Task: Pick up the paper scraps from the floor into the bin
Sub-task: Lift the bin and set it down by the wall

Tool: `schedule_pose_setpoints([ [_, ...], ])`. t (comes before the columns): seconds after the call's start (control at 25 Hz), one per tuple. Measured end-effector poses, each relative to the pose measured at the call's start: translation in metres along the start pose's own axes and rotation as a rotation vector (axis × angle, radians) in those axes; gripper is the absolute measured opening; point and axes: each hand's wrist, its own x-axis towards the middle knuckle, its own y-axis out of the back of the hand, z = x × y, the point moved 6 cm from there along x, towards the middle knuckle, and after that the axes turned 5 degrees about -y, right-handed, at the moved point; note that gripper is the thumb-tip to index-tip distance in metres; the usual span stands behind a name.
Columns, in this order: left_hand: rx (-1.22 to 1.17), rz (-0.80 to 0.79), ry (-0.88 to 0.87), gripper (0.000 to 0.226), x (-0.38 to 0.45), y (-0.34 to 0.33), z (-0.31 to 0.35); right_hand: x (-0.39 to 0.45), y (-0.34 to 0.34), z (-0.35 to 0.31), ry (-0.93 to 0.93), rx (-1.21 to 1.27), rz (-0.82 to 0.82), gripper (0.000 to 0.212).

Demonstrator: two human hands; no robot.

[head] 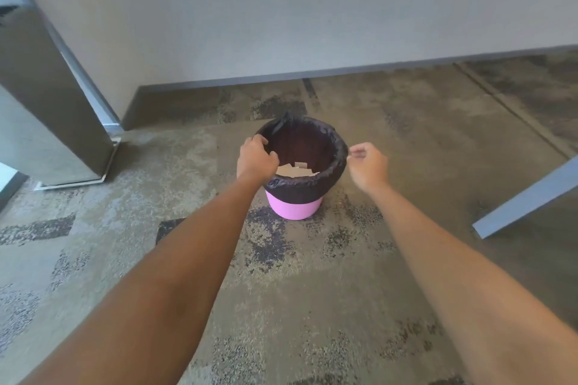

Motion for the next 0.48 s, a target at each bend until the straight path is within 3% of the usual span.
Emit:
schedule_pose_setpoints([
  [0.28,-0.037,-0.144,0.174,0.034,-0.049,0.008,0.019,-0.025,0.016,-0.025,-0.140,0.025,-0.150,0.022],
  [0.48,-0.023,-0.181,0.228,0.012,-0.048,0.020,0.020,-0.015,0.029,-0.032,-0.181,-0.085,-0.172,0.028],
])
